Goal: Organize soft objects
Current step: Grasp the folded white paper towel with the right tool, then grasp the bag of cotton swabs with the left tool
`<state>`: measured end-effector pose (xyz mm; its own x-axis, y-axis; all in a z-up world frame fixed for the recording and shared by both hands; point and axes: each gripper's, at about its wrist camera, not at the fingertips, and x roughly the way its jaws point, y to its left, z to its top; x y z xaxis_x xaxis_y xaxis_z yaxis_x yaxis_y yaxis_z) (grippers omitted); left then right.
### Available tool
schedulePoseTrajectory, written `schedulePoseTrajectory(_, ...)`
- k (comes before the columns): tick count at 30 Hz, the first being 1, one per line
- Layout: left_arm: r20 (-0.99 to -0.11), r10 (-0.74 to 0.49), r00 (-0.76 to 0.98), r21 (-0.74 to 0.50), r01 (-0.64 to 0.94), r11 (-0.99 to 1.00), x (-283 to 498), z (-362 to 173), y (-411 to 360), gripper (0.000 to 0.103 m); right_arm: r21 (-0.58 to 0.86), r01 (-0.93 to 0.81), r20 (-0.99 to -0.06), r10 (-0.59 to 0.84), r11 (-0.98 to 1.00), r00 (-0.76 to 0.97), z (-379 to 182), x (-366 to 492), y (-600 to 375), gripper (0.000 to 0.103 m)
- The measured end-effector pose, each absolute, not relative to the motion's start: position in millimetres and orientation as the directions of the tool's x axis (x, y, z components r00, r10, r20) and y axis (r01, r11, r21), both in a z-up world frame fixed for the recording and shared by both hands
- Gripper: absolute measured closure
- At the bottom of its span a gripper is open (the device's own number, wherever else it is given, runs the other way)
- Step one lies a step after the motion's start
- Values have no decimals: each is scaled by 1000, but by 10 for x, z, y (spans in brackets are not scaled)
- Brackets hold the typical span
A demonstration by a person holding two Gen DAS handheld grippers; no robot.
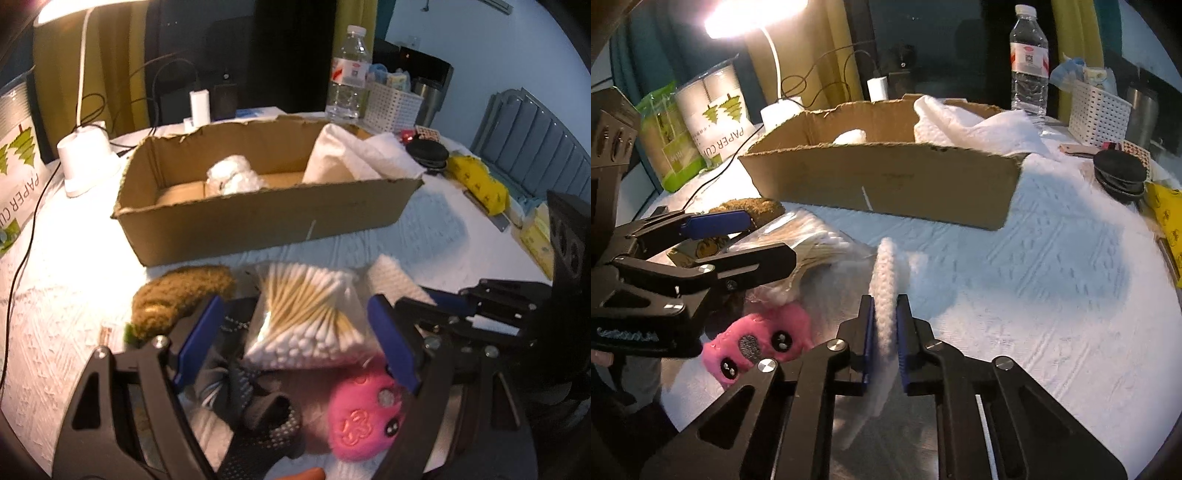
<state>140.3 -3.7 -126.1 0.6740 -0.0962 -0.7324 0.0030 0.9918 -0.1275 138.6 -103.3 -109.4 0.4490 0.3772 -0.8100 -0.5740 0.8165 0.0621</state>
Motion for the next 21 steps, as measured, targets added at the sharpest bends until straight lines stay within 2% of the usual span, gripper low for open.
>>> schedulePoseTrajectory(4, -734, -79, 674, -87, 21, 996, 1445, -1252, -120, 21, 58, -566, -791, 384, 823, 477, -1008, 1386, -1174, 91)
schedulePoseTrajectory(9, -777, -70, 625, -69, 26, 997, 1598, -1408, -166, 21, 83, -537, -765, 399, 839, 505, -915, 1435, -1410, 91)
schedulePoseTrajectory(13, -794, -75, 603, -84, 12, 996, 1637, -1498, -142, 22, 98, -521, -766, 399, 848, 504, -938, 1470, -1512, 91)
schedulePoseTrajectory(15, -786, -80, 613, -91, 14, 996, 1616, -1493, -140, 28, 108, -519, -765, 405, 848, 502, -953, 1465, -1531, 91)
schedulePoseTrajectory(16, -785, -85, 613, -91, 22, 996, 1612, -1486, -151, 39, 112, -520, -762, 409, 847, 502, -947, 1466, -1534, 91)
schedulePoseTrajectory(21, -771, -103, 628, -97, 44, 994, 1555, -1420, -165, 47, 122, -529, -746, 429, 840, 509, -899, 1470, -1513, 91)
